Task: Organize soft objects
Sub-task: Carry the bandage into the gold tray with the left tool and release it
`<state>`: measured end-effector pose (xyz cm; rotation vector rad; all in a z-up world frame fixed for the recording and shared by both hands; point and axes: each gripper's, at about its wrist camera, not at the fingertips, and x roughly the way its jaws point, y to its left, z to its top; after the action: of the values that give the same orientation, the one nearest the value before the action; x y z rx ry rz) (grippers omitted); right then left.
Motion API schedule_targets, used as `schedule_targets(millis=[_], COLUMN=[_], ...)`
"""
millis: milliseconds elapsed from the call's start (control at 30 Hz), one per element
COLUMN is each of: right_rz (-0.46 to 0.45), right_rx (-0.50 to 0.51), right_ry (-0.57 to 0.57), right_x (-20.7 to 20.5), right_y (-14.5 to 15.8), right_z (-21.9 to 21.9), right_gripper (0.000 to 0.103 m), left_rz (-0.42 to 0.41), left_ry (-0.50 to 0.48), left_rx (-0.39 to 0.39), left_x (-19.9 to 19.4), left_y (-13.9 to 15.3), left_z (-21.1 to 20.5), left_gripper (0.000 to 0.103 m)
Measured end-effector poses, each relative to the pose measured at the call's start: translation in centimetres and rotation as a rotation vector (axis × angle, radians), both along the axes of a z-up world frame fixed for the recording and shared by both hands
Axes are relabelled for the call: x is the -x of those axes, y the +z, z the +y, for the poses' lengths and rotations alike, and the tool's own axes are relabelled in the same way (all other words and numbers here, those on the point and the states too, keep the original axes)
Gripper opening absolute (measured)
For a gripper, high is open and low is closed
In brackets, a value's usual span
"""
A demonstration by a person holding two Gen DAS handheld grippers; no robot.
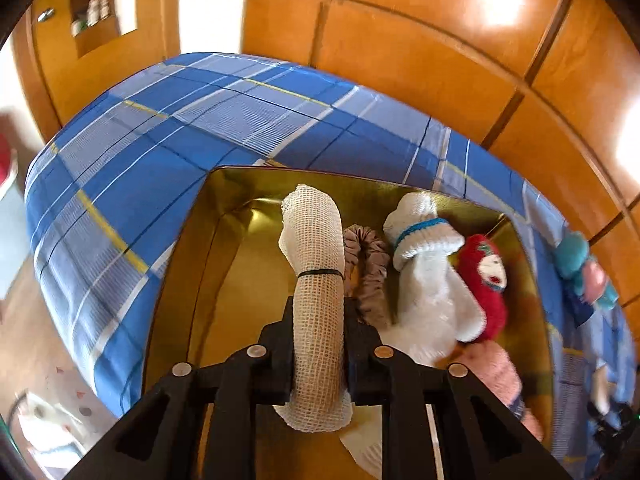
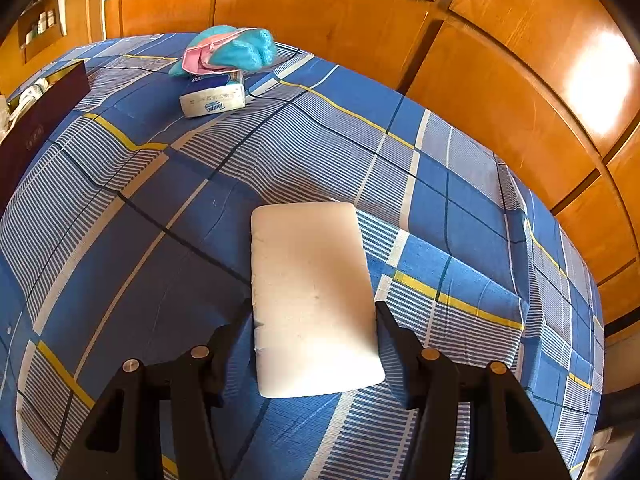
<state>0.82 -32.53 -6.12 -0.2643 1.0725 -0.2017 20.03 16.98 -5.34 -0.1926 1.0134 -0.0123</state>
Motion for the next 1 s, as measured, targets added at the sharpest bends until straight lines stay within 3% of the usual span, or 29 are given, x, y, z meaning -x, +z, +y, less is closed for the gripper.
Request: schedule_targets(millis=[100, 200, 300, 367, 533, 767, 1000], right_rz=[0.001, 0.001, 0.003, 0.003, 0.003, 0.002, 0.001], right_rx=[-0.006, -0.006, -0.005, -0.005, -0.003, 0.010, 0.024], right_ry=[-0.004, -0.004, -0.005, -0.005, -0.006, -0.002, 0.004], right_x=[0.0, -0.1, -0.1, -0.1, -0.1, -0.1, 0.0], right_y=[0.0, 0.0, 0.1, 0.1, 0.1, 0.1, 0.0], right_z=[0.0, 0.0, 0.0, 0.0, 0.0, 0.1, 0.3], right_gripper=[0.057, 0.057, 0.057, 0.057, 0.057, 0.057, 0.057], left_rz=[0.019, 0.056, 0.040, 0.026, -0.023, -0.154, -0.234], left_ry=[0.004, 0.025, 0.035, 0.040, 0.038, 0.027, -0.014], left_rx=[-0.036, -0.010, -0.003, -0.022, -0.039, -0.100, -0.130], left_x=[-1.1, -1.8, -1.8, -1.5, 0.1, 5.1, 9.9], left_y=[-0.9, -1.7, -1.4, -1.0, 0.4, 3.2, 4.2], left_z=[-0.3, -0.1, -0.1, -0.3, -0.5, -2.4, -4.8], left_gripper=[0.024, 0.028, 0.034, 0.048, 0.048, 0.048, 0.048])
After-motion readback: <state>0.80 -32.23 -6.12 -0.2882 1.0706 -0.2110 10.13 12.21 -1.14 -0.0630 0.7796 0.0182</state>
